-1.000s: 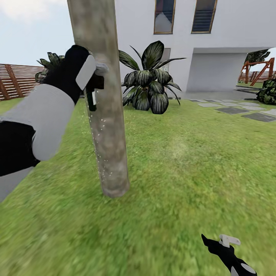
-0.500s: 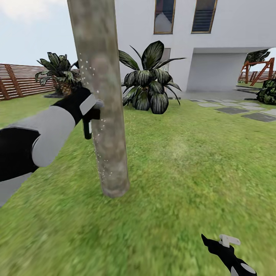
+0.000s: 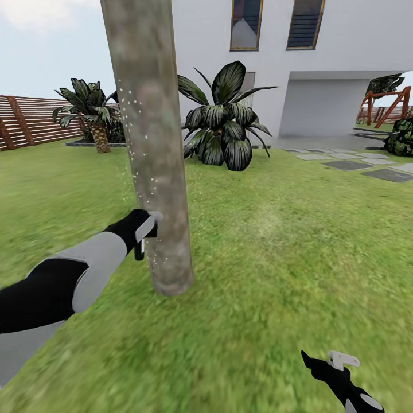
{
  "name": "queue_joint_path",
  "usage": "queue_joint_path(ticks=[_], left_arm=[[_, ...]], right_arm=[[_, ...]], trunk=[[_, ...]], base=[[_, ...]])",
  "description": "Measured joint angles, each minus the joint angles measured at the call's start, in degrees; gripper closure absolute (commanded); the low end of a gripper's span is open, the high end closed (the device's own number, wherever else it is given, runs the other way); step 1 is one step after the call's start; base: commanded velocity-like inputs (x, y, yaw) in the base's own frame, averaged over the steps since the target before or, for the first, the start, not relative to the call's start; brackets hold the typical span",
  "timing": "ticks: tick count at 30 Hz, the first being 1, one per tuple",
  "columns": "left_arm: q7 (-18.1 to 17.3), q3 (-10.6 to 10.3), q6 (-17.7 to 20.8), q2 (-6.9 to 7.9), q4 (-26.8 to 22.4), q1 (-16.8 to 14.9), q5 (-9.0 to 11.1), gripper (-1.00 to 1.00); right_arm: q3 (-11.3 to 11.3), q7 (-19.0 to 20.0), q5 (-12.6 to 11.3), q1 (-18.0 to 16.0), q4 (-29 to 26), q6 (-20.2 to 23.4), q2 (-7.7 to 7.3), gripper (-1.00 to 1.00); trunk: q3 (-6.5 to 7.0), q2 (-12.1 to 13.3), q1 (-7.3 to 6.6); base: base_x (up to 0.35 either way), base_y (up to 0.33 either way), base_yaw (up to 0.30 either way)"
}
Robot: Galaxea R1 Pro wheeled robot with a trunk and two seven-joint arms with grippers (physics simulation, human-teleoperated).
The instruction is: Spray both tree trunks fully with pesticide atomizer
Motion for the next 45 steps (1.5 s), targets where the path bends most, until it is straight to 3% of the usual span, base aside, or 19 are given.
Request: queue_joint_path(ticks=[10, 14, 18, 20, 25, 45], left_arm=[[-0.1, -0.04, -10.66, -0.09, -0.08, 13.36, -0.08, 1.0], [-0.13, -0.08, -11.86, -0.41, -0.14, 16.54, -0.15, 1.0], [-0.18, -0.09, -11.96, -0.45, -0.1, 17.8, 0.03, 1.0], [-0.35, -0.22, -13.85, -0.52, -0.2, 19.37, -0.02, 1.0], [-0.36, -0.16, -17.29, -1.55, -0.1, 20.42, -0.09, 1.0], [-0.36, -0.18, -17.48, -1.66, -0.02, 20.82, -0.05, 1.0]], right_arm=[[0.0, 0.0, 0.0, 0.0, 0.0, -0.01, 0.0, -1.0], [0.0, 0.0, 0.0, 0.0, 0.0, -0.01, 0.0, -1.0], [-0.02, 0.04, 0.0, 0.0, -0.11, 0.04, -0.03, -1.0], [-0.05, 0.03, -0.01, 0.0, -0.16, 0.04, -0.02, -1.0], [-0.08, 0.0, 0.0, 0.01, -0.11, 0.05, 0.0, -1.0], [-0.07, 0.0, -0.01, 0.0, -0.09, 0.02, 0.0, -1.0]], trunk=[[0.0, 0.0, 0.0], [0.01, 0.0, -0.01], [0.01, 0.0, -0.01], [0.01, -0.01, -0.01], [0.01, -0.01, -0.01], [0.01, -0.01, -0.01]], base=[[0.0, 0.0, 0.0], [0.0, 0.0, 0.0], [0.0, 0.0, 0.026], [0.0, -0.079, 0.195], [0.0, -0.274, 0.244], [0.0, -0.308, 0.194]])
